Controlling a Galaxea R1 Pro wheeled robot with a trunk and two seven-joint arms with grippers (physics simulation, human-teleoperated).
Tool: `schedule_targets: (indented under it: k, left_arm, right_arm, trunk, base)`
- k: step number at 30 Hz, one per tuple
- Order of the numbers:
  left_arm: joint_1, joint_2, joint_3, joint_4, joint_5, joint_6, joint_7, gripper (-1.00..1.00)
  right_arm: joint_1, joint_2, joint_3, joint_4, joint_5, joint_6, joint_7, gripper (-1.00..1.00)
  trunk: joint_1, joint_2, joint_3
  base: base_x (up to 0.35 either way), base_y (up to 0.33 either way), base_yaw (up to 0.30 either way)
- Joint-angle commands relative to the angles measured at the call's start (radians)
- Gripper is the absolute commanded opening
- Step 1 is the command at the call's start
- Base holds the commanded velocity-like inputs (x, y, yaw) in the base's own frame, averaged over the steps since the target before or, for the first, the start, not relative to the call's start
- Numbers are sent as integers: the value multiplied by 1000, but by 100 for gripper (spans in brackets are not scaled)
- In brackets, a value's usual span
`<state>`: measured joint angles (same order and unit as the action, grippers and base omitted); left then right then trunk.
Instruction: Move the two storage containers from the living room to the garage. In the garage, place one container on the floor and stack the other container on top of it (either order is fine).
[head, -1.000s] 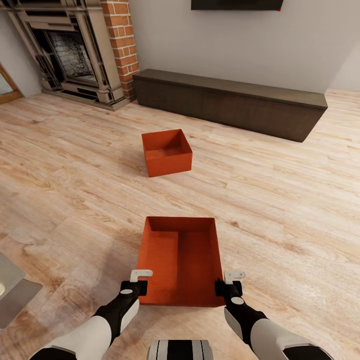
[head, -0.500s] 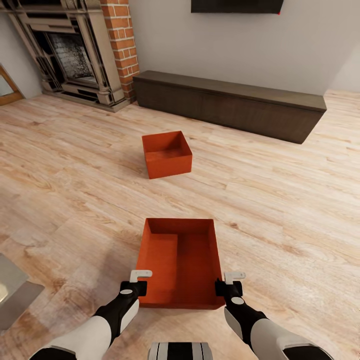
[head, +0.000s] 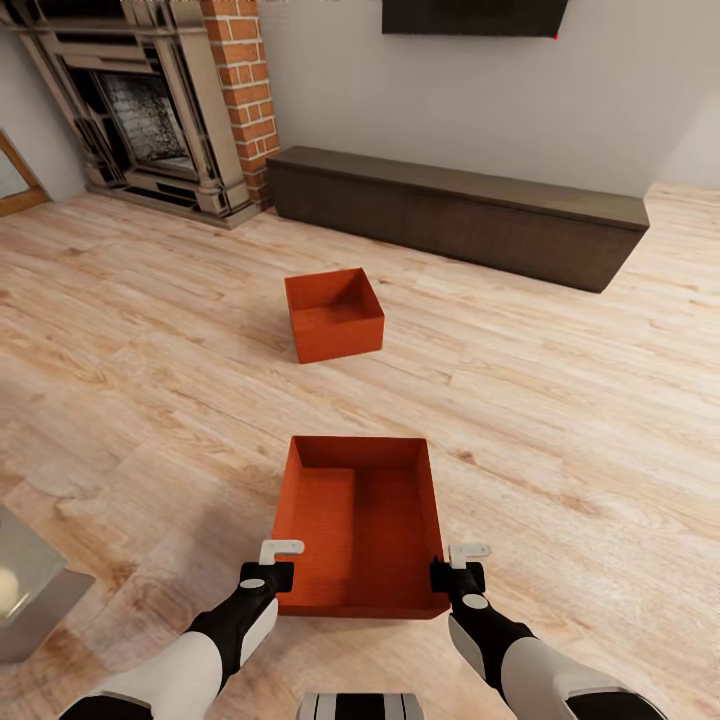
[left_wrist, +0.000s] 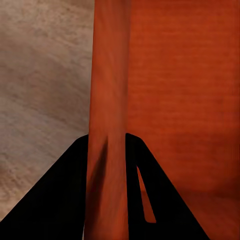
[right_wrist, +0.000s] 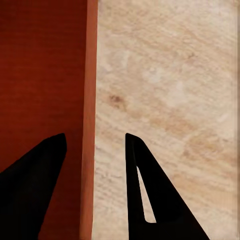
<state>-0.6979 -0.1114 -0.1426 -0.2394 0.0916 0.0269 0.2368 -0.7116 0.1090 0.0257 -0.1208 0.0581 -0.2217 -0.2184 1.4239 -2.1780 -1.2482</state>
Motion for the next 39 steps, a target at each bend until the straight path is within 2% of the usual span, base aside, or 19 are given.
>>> schedule_targets:
  k: [1,39]
  left_arm:
    - [0,1,-7,-1,5,4,12,-100]
    - [0,1,-7,-4,5,1,12,-100]
  right_arm:
    - [-1,0,-9,1,3,-3,-9,-100]
    - [0,6,-7,4,3,1,26,-100]
  trunk:
    - [-4,7,3]
    - [-150,273,122]
  base:
    - [0,0,0]
    - [0,0,0]
